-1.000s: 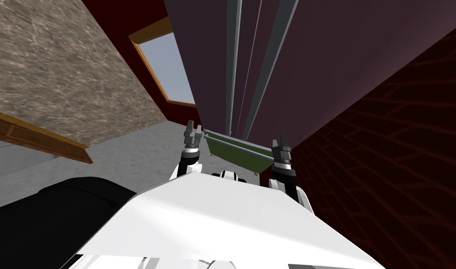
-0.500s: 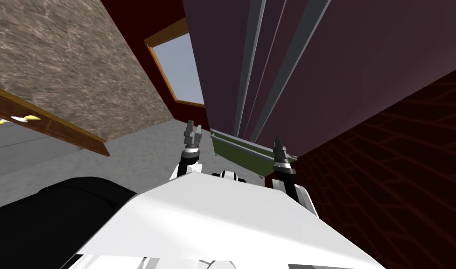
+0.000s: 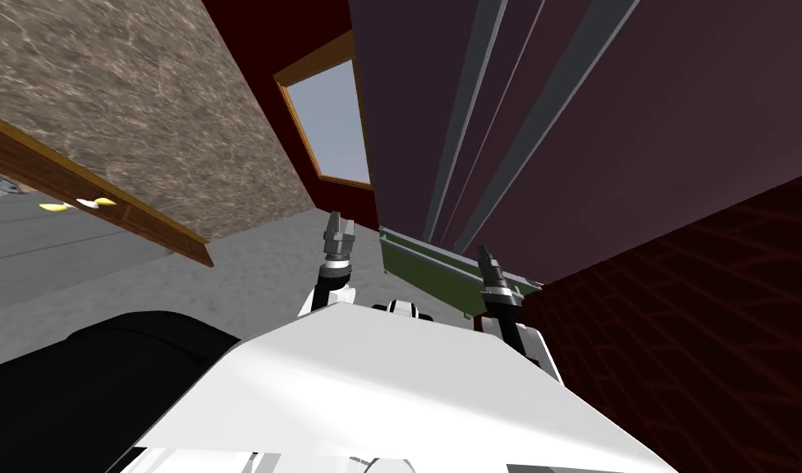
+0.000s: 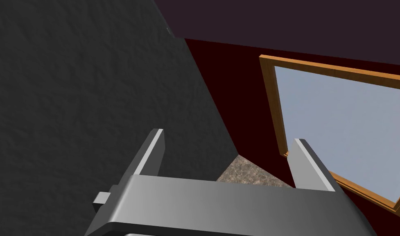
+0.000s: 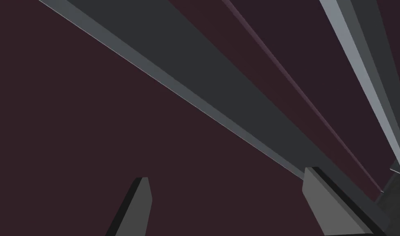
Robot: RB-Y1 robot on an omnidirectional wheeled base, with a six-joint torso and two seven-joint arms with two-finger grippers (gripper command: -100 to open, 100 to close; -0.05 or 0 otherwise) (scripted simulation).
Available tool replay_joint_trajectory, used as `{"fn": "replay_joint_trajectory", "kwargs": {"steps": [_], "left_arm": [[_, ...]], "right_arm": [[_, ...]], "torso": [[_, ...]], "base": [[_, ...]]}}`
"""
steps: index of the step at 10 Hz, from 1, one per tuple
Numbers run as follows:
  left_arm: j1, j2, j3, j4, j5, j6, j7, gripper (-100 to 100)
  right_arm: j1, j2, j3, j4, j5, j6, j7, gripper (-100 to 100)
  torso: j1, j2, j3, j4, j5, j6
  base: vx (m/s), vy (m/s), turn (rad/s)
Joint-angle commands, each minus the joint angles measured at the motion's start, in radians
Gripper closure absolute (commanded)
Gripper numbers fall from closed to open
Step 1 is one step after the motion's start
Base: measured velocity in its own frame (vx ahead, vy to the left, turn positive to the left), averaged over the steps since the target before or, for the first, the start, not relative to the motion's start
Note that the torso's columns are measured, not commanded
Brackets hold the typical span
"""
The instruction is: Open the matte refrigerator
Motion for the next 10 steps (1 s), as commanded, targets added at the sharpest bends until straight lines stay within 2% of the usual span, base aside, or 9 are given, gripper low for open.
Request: {"fn": "replay_joint_trajectory", "kwargs": {"steps": [1,2,4,5,7,8,10], "left_arm": [[0.0,0.0,0.0,0.0,0.0,0.0,0.0,0],[0.0,0.0,0.0,0.0,0.0,0.0,0.0,0],[0.0,0.0,0.0,0.0,0.0,0.0,0.0,0],[0.0,0.0,0.0,0.0,0.0,0.0,0.0,0],[0.0,0.0,0.0,0.0,0.0,0.0,0.0,0],[0.0,0.0,0.0,0.0,0.0,0.0,0.0,0],[0.0,0.0,0.0,0.0,0.0,0.0,0.0,0]], "right_arm": [[-0.016,-0.017,-0.033,0.041,0.076,0.037,0.054,-100],[-0.016,-0.017,-0.033,0.041,0.088,0.037,0.054,-100],[-0.029,-0.03,-0.062,0.08,0.155,0.072,0.106,-100],[-0.029,-0.03,-0.062,0.08,0.17,0.072,0.106,-100],[-0.043,-0.042,-0.092,0.122,0.238,0.109,0.16,-100],[-0.043,-0.042,-0.092,0.122,0.253,0.109,0.16,-100],[-0.057,-0.056,-0.122,0.165,0.319,0.146,0.215,-100]], "torso": [[-0.001,0.0,0.0,0.0,-0.001,-0.001],[0.001,0.0,0.0,0.0,0.0,-0.001],[0.002,0.0,0.0,0.0,0.0,-0.001],[0.003,0.0,0.0,0.0,0.0,-0.001],[0.0,0.0,0.0,0.0,0.0,-0.001],[0.002,-0.001,-0.001,0.0,0.0,-0.001],[0.001,0.0,0.0,0.0,0.0,-0.001]], "base": [[-0.001,0.105,0.158],[0.005,0.09,0.058],[0.004,0.11,0.142],[0.003,0.101,0.047],[0.013,0.109,0.138],[0.021,0.097,0.054],[0.019,0.111,0.132]]}}
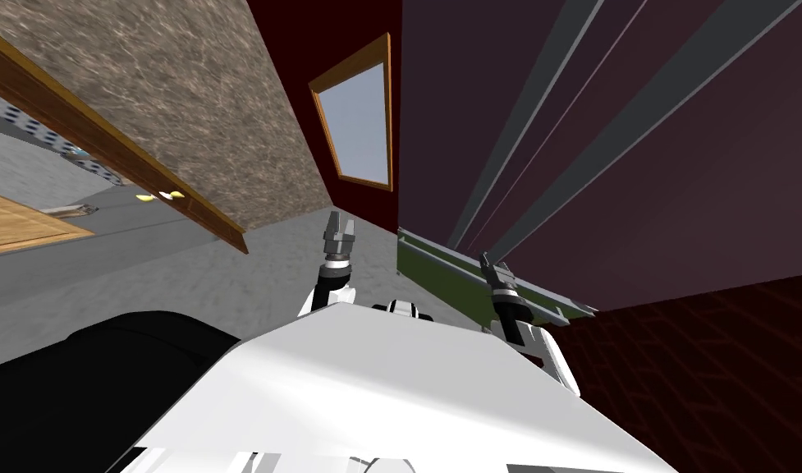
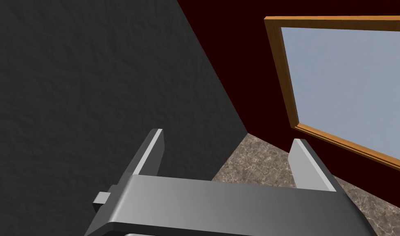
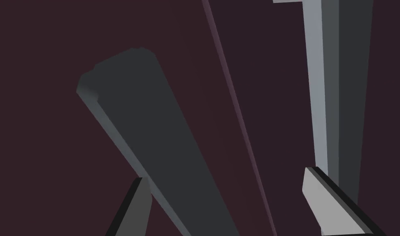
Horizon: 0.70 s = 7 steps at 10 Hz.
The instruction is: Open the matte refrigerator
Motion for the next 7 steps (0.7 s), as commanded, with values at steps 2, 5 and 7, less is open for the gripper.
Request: {"fn": "replay_joint_trajectory", "kwargs": {"steps": [2,5,7], "left_arm": [[0.0,0.0,0.0,0.0,0.0,0.0,0.0,0],[0.0,0.0,0.0,0.0,0.0,0.0,0.0,0],[0.0,0.0,0.0,0.0,0.0,0.0,0.0,0]], "right_arm": [[-0.017,-0.011,-0.039,0.059,0.105,0.043,0.073,-100],[-0.032,-0.026,-0.069,0.104,0.178,0.08,0.127,-100],[-0.039,-0.034,-0.083,0.126,0.229,0.098,0.153,-100]], "torso": [[-0.001,0.001,0.0,0.0,0.0,0.001],[0.0,0.0,0.0,0.0,0.0,0.0],[0.001,0.0,0.0,0.0,0.001,0.001]], "base": [[0.017,0.093,0.072],[0.01,0.092,0.118],[0.017,0.1,0.069]]}}
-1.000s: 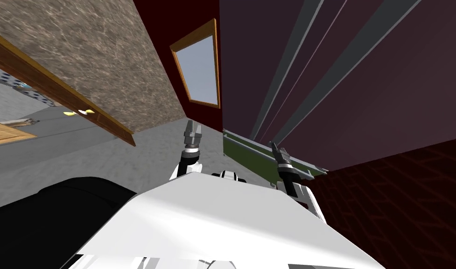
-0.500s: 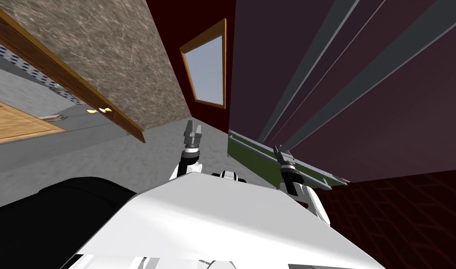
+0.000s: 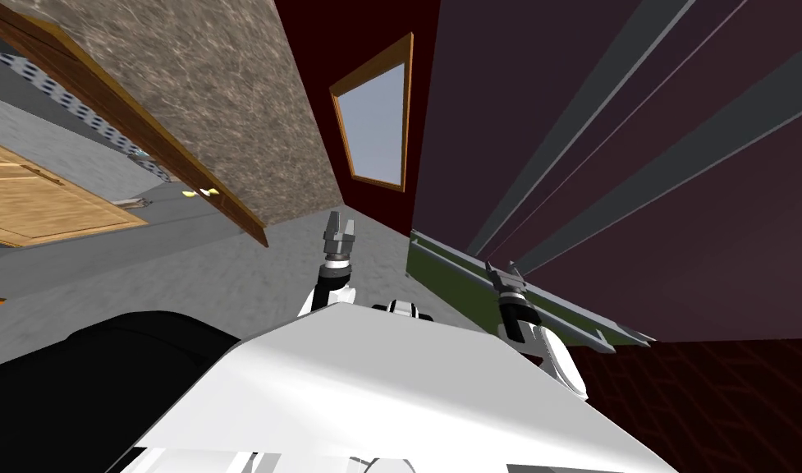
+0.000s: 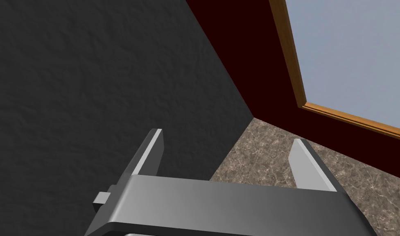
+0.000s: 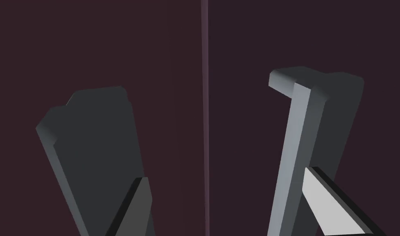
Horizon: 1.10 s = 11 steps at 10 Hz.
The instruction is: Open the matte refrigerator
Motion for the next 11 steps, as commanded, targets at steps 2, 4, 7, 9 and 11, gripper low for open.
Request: {"fn": "replay_joint_trajectory", "kwargs": {"steps": [2,4,7,9,11], "left_arm": [[0.0,0.0,0.0,0.0,0.0,0.0,0.0,0],[0.0,0.0,0.0,0.0,0.0,0.0,0.0,0],[0.0,0.0,0.0,0.0,0.0,0.0,0.0,0],[0.0,0.0,0.0,0.0,0.0,0.0,0.0,0],[0.0,0.0,0.0,0.0,0.0,0.0,0.0,0]], "right_arm": [[-0.01,-0.014,-0.03,0.043,0.091,0.04,0.057,-100],[-0.024,-0.029,-0.057,0.087,0.159,0.073,0.105,-100],[-0.037,-0.044,-0.081,0.128,0.232,0.105,0.15,-100],[-0.043,-0.051,-0.092,0.148,0.263,0.119,0.17,-100],[-0.053,-0.064,-0.113,0.182,0.319,0.145,0.207,-100]], "torso": [[0.0,-0.001,0.0,0.0,0.0,-0.001],[-0.002,0.0,0.0,0.0,-0.001,-0.001],[-0.001,0.001,0.001,0.0,0.0,0.0],[-0.001,-0.001,0.0,0.0,-0.001,-0.001],[-0.001,0.001,0.001,0.0,-0.001,0.0]], "base": [[0.028,0.102,0.113],[0.032,0.089,0.116],[0.026,0.098,0.087],[0.025,0.076,0.087],[0.021,0.082,0.095]]}}
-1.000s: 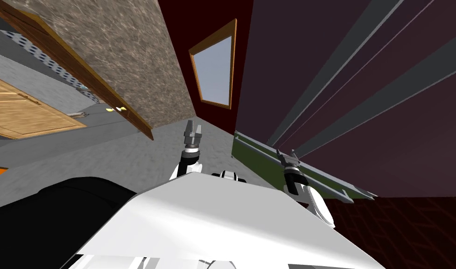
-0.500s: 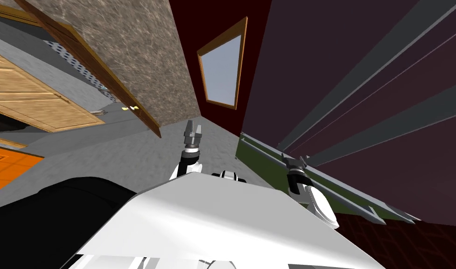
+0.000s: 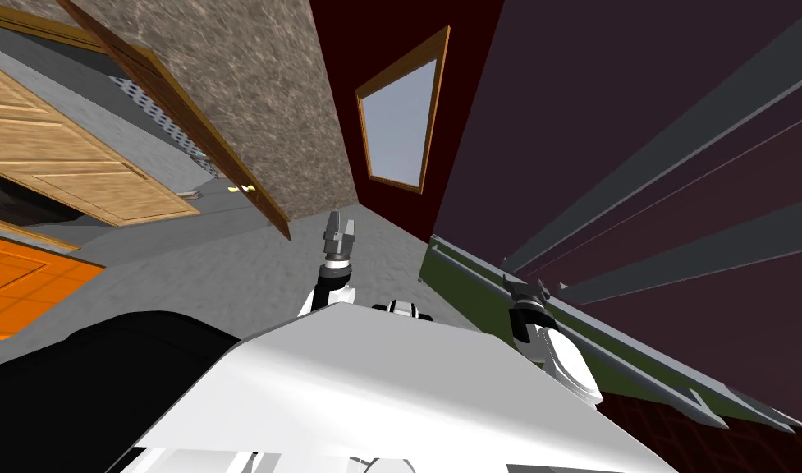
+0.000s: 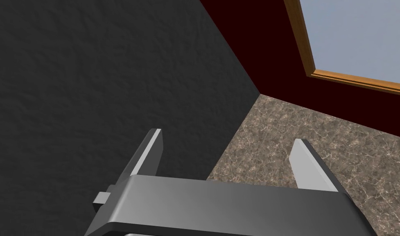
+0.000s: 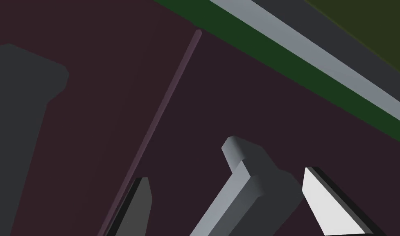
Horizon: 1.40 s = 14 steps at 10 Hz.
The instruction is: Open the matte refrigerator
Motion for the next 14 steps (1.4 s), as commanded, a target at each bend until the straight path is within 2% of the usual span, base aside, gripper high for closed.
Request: {"fn": "replay_joint_trajectory", "kwargs": {"steps": [1,5,6,7,8,9,10,12,14], "left_arm": [[0.0,0.0,0.0,0.0,0.0,0.0,0.0,0],[0.0,0.0,0.0,0.0,0.0,0.0,0.0,0],[0.0,0.0,0.0,0.0,0.0,0.0,0.0,0],[0.0,0.0,0.0,0.0,0.0,0.0,0.0,0],[0.0,0.0,0.0,0.0,0.0,0.0,0.0,0],[0.0,0.0,0.0,0.0,0.0,0.0,0.0,0],[0.0,0.0,0.0,0.0,0.0,0.0,0.0,0],[0.0,0.0,0.0,0.0,0.0,0.0,0.0,0],[0.0,0.0,0.0,0.0,0.0,0.0,0.0,0]], "right_arm": [[-0.015,-0.014,-0.028,0.043,0.068,0.028,0.046,-100],[-0.031,-0.039,-0.06,0.095,0.157,0.069,0.105,-100],[-0.034,-0.029,-0.067,0.093,0.151,0.05,0.094,-100],[-0.031,-0.058,-0.078,0.106,0.136,0.044,0.089,-100],[-0.03,-0.061,-0.079,0.107,0.134,0.043,0.088,-100],[-0.035,-0.048,-0.089,0.108,0.148,0.032,0.089,-100],[-0.035,-0.049,-0.088,0.108,0.146,0.032,0.088,100],[-0.018,-0.052,-0.12,0.111,0.128,0.055,0.092,100],[-0.009,-0.053,-0.133,0.112,0.118,0.065,0.094,100]], "torso": [[0.002,-0.001,-0.001,0.0,0.0,0.0],[0.0,-0.001,0.0,0.0,0.0,0.0],[0.0,-0.001,-0.001,0.0,0.0,0.0],[-0.002,0.0,0.0,0.0,0.0,0.0],[-0.003,-0.003,-0.002,-0.001,-0.001,0.0],[-0.002,-0.004,-0.003,-0.001,-0.001,0.0],[0.0,0.0,0.0,0.0,0.0,0.0],[0.006,0.0,0.0,0.0,0.001,-0.001],[0.01,-0.003,-0.002,0.0,0.004,-0.004]], "base": [[0.039,0.105,0.106],[0.031,0.078,0.088],[0.016,0.034,0.013],[0.076,-0.011,0.007],[0.111,-0.015,0.011],[0.047,-0.006,0.003],[0.011,-0.009,-0.028],[0.064,0.152,-0.103],[0.078,0.199,-0.087]]}}
